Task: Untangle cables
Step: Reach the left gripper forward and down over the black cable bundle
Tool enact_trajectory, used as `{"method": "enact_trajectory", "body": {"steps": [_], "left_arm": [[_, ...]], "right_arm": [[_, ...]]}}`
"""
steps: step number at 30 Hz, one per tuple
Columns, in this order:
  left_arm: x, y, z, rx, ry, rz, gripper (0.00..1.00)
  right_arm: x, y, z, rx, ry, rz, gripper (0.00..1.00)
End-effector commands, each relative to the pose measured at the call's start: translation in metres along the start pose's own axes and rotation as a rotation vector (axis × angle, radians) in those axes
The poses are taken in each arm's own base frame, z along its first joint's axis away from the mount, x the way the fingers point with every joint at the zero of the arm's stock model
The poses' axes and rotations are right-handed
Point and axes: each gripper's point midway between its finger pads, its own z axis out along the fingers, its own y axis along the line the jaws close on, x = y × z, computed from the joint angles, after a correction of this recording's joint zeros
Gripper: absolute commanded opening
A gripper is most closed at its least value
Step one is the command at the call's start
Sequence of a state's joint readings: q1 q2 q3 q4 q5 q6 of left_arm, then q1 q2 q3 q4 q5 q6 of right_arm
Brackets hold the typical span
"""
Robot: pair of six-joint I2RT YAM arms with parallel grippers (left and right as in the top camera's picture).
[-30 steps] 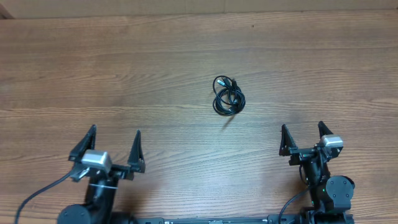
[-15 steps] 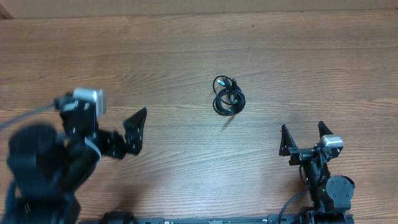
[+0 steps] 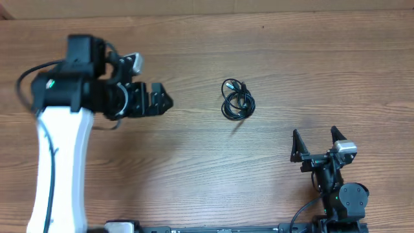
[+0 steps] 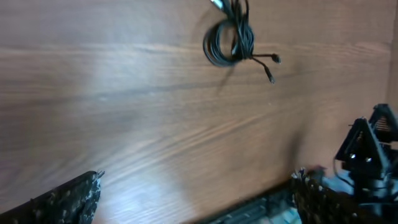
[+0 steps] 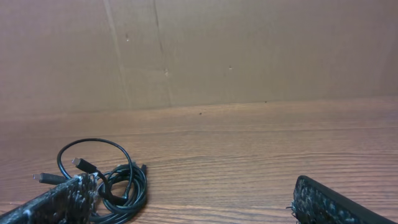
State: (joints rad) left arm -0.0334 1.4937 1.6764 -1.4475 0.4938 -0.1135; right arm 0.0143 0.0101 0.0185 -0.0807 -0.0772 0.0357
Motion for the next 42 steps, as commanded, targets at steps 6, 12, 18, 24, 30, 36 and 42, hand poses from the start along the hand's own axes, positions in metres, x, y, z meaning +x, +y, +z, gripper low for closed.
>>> {"method": "enact_trajectory", "body": {"steps": [6, 12, 18, 24, 30, 36, 42], "left_arm": [[-0.011, -0.01, 0.067, 0.075, 0.188, -0.063, 0.39], [-0.015, -0.015, 0.112, -0.02, 0.229, -0.119, 0.04], [-0.027, -0.019, 0.146, -0.209, 0.133, -0.083, 0.04], [-0.036, -0.045, 0.175, -0.239, 0.05, -0.018, 0.49], [-0.038, -0.068, 0.208, -0.198, 0.029, -0.017, 0.62], [-0.041, -0.08, 0.245, -0.17, 0.019, 0.022, 0.49], [-0.03, -0.068, 0.275, -0.208, 0.073, 0.03, 0.07]], "right_arm": [[0.003, -0.003, 0.0, 0.012, -0.001, -0.003, 1.0], [0.003, -0.003, 0.0, 0.012, -0.001, -0.004, 1.0], [0.003, -0.003, 0.0, 0.012, -0.001, -0.003, 1.0], [0.003, -0.003, 0.0, 0.012, -0.001, -0.004, 1.0], [0.003, -0.003, 0.0, 0.012, -0.001, -0.003, 1.0], [0.003, -0.003, 0.0, 0.012, -0.001, -0.003, 1.0], [0.003, -0.003, 0.0, 0.012, -0.001, -0.003, 1.0]]}}
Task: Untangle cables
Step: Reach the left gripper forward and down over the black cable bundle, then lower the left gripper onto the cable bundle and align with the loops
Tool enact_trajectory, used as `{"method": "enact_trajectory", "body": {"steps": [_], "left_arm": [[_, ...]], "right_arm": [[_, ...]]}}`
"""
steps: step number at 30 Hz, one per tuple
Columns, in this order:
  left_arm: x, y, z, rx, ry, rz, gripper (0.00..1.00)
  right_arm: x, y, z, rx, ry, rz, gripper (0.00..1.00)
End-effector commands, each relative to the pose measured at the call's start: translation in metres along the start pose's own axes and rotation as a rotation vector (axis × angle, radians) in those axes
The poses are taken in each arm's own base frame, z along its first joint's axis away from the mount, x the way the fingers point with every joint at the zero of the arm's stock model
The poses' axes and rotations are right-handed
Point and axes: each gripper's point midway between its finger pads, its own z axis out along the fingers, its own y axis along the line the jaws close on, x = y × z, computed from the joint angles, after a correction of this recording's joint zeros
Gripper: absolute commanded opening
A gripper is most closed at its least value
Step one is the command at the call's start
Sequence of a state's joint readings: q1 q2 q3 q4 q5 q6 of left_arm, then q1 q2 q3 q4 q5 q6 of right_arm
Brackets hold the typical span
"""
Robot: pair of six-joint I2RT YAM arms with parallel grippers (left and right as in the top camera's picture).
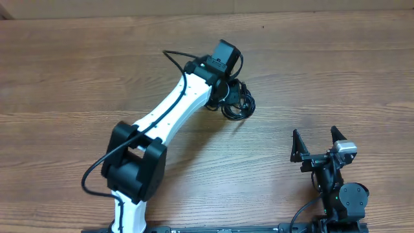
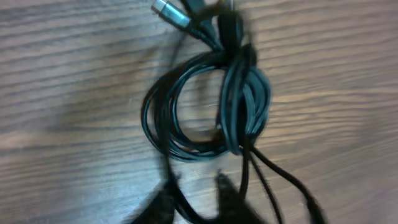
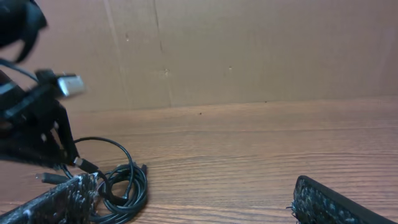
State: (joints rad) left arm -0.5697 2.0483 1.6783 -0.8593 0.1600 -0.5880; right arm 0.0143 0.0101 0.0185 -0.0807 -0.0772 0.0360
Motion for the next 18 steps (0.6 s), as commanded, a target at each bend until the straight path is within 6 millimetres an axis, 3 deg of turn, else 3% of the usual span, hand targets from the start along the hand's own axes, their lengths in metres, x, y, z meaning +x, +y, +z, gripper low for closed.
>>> {"method": "enact_trajectory", "body": {"steps": [1, 9, 18], "left_arm": [[-0.002, 0.003, 0.014, -0.024, 0.009, 0.022, 0.04], [-0.021, 0.034, 0.012, -0.128, -0.022, 0.38, 0.04], [-0.039, 0.094, -0.004, -0.365, -0.028, 0.411, 0.13]], "right_arm": [[0.003, -0.003, 0.0, 0.011, -0.001, -0.004, 1.0], [0.003, -0.003, 0.0, 0.012, -0.001, -0.004, 1.0], [0.003, -0.003, 0.0, 0.011, -0.001, -0.004, 1.0]]}}
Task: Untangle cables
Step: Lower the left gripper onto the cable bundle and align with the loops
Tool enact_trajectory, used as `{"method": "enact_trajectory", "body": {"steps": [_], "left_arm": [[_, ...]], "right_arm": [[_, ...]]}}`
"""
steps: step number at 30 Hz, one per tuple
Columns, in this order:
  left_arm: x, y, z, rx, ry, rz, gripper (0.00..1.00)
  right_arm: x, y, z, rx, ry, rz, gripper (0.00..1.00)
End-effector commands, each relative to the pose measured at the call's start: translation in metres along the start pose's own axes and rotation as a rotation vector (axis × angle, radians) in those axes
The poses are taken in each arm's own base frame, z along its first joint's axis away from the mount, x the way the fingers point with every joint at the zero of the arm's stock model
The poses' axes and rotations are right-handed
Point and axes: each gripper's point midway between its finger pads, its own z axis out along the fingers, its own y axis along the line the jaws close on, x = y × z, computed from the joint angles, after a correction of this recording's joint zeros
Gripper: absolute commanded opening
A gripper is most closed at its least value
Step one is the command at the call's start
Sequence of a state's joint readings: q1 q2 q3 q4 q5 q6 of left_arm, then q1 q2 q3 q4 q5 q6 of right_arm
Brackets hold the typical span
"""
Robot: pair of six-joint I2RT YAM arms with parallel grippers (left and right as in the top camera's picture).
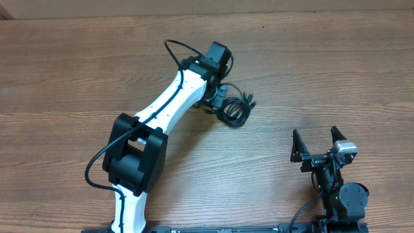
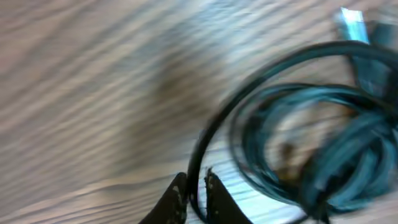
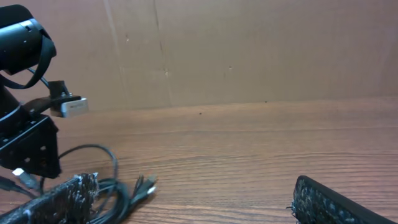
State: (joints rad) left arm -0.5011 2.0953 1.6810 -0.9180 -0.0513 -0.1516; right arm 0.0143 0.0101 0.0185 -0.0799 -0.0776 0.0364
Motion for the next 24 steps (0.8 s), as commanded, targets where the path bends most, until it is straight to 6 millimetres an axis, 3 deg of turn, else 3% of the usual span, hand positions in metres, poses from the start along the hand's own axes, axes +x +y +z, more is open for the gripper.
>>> {"method": "enact_trajectory", "body": {"steps": [1, 4, 6, 9, 11, 14, 16, 20, 22, 24], "left_arm": [[-0.011, 0.036, -0.008, -0.133, -0.021, 0.038, 0.15], [-0.021, 0.047, -0.023, -0.149, -0.04, 0.016, 0.24], [-0.032, 0.051, -0.039, -0.148, -0.062, 0.002, 0.4], [-0.044, 0.048, -0.07, -0.125, -0.087, -0.047, 0.44], [-0.048, 0.039, -0.089, -0.069, -0.094, -0.064, 0.57], [-0.043, 0.009, -0.107, 0.091, -0.065, -0.082, 0.58], [-0.032, -0.011, -0.11, 0.185, -0.016, -0.07, 0.58], [-0.003, -0.028, -0.104, 0.204, 0.102, -0.046, 0.62], [0.01, -0.035, -0.098, 0.198, 0.149, -0.047, 0.75], [0.021, -0.042, -0.089, 0.188, 0.193, -0.088, 0.78]], "right_arm": [[0.003, -0.003, 0.0, 0.012, 0.0, -0.004, 1.0], [0.003, -0.003, 0.0, 0.012, 0.0, -0.004, 1.0], [0.003, -0.003, 0.0, 0.012, 0.0, -0.004, 1.0], [0.003, -0.003, 0.0, 0.012, 0.0, -0.004, 1.0], [0.003, -0.003, 0.0, 0.012, 0.0, -0.004, 1.0], [0.003, -0.003, 0.0, 0.012, 0.0, -0.004, 1.0], [0.003, -0.003, 0.0, 0.012, 0.0, -0.004, 1.0], [0.003, -0.003, 0.0, 0.012, 0.0, -0.004, 1.0], [0.003, -0.003, 0.0, 0.012, 0.0, -0.004, 1.0], [0.003, -0.003, 0.0, 0.012, 0.0, -0.004, 1.0]]}}
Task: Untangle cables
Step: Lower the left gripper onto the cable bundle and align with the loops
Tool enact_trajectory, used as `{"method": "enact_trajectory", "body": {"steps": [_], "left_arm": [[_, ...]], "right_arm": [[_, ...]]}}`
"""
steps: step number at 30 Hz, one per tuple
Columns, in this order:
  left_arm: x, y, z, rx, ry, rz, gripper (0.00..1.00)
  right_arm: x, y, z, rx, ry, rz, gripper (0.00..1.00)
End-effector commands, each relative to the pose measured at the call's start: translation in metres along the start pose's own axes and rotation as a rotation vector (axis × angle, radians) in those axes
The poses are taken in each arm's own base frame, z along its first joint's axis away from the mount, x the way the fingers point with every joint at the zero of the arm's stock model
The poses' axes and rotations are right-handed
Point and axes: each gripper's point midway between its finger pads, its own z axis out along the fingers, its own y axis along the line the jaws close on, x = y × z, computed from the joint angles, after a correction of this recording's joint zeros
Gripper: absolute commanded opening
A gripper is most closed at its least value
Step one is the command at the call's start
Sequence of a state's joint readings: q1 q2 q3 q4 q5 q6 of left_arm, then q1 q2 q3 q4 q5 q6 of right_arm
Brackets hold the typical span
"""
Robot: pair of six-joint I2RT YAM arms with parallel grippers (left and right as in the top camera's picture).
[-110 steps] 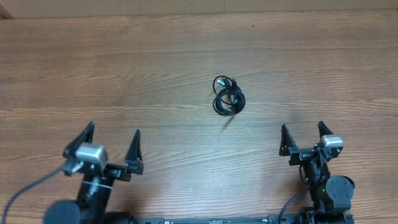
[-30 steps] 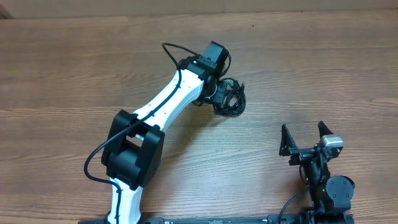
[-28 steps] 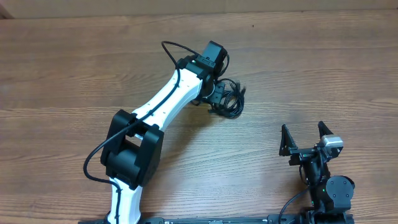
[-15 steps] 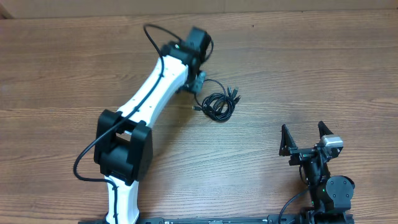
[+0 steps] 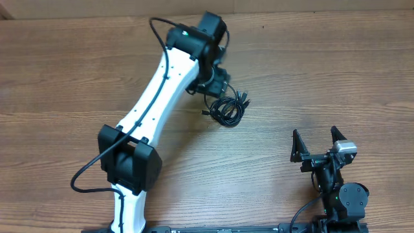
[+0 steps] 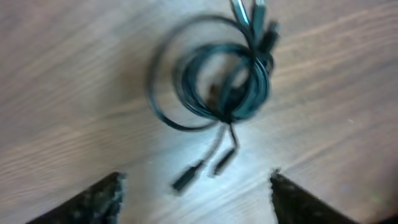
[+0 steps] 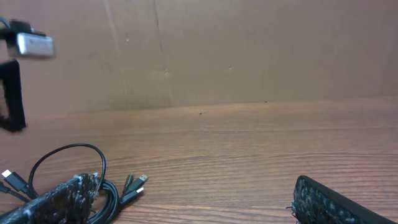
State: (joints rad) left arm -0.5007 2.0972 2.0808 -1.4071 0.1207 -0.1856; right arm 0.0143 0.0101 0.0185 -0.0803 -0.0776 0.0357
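Observation:
A black coiled cable bundle [image 5: 226, 109] lies on the wooden table, with its plug ends sticking out. In the left wrist view the bundle [image 6: 224, 87] is blurred; two plugs point toward the camera and others point away. My left gripper [image 5: 217, 85] hovers just beyond the bundle, open [image 6: 196, 199], holding nothing. My right gripper [image 5: 317, 144] stands open near the front right, well apart from the cables. The bundle [image 7: 93, 186] shows low at the left of its view, partly behind the left finger [image 7: 56, 202].
The white left arm [image 5: 162, 90] reaches diagonally from the front left across the table to the bundle. A cardboard wall [image 7: 249, 50] closes off the far edge. Bare wood table [image 5: 336, 77] surrounds the bundle.
My left gripper was shut on a loop of the bundle; now it is open and higher, farther toward the back. The bundle lies loose, shifted slightly left. The right arm is unchanged.
My left gripper stood open at the table's left, far from the bundle. Then it was low over the coil with its fingers close together. Then it was shut on one strand and the bundle had shifted. Now the bundle lies released under the open gripper.

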Motion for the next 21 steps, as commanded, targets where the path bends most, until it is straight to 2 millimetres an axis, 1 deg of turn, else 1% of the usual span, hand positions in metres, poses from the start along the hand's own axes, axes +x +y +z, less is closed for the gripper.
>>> {"method": "enact_trajectory", "body": {"steps": [1, 4, 5, 6, 7, 8, 9, 10, 11, 13, 15, 16, 17, 19, 20, 21], "left_arm": [[0.021, -0.018, 0.022, 0.032, 0.09, -0.078, 0.79], [0.032, -0.024, 0.041, 0.018, 0.126, -0.112, 0.76], [0.035, -0.025, 0.047, 0.012, 0.133, -0.12, 0.73], [0.038, -0.024, 0.054, -0.004, 0.137, -0.134, 0.64], [0.04, -0.023, 0.06, -0.019, 0.139, -0.149, 0.54], [0.042, -0.021, 0.067, -0.04, 0.136, -0.167, 0.49], [0.043, -0.018, 0.074, -0.063, 0.128, -0.18, 0.46], [0.042, -0.015, 0.079, -0.082, 0.119, -0.189, 0.47], [0.042, -0.011, 0.084, -0.101, 0.108, -0.199, 0.49], [0.038, -0.005, 0.093, -0.123, 0.08, -0.205, 0.5], [0.033, -0.002, 0.099, -0.128, 0.052, -0.205, 0.47], [0.031, -0.002, 0.101, -0.124, 0.04, -0.204, 0.4], [0.029, -0.003, 0.102, -0.12, 0.031, -0.203, 0.27], [0.025, -0.003, 0.102, -0.118, 0.016, -0.198, 0.1], [0.023, -0.002, 0.102, -0.122, 0.009, -0.198, 0.04], [0.021, -0.001, 0.102, -0.128, 0.0, -0.197, 0.04]], "right_arm": [[0.003, -0.003, 0.0, 0.012, -0.001, -0.004, 1.0], [0.003, -0.003, 0.0, 0.012, -0.001, -0.003, 1.0], [0.003, -0.003, 0.0, 0.012, -0.001, -0.004, 1.0], [0.003, -0.003, 0.0, 0.012, 0.0, -0.004, 1.0], [0.003, -0.003, 0.0, 0.012, 0.0, -0.003, 1.0], [0.003, -0.003, 0.0, 0.012, -0.001, -0.003, 1.0], [0.003, -0.003, 0.0, 0.012, -0.001, -0.003, 1.0], [0.003, -0.003, 0.0, 0.012, -0.001, -0.004, 1.0], [0.003, -0.003, 0.0, 0.012, -0.001, -0.003, 1.0], [0.003, -0.003, 0.0, 0.012, -0.001, -0.003, 1.0], [0.003, -0.003, 0.0, 0.012, -0.001, -0.004, 1.0], [0.003, -0.003, 0.0, 0.012, -0.001, -0.004, 1.0], [0.003, -0.003, 0.0, 0.012, -0.001, -0.003, 1.0], [0.003, -0.003, 0.0, 0.012, -0.001, -0.004, 1.0], [0.003, -0.003, 0.0, 0.012, -0.001, -0.003, 1.0], [0.003, -0.003, 0.0, 0.012, -0.001, -0.003, 1.0]]}}
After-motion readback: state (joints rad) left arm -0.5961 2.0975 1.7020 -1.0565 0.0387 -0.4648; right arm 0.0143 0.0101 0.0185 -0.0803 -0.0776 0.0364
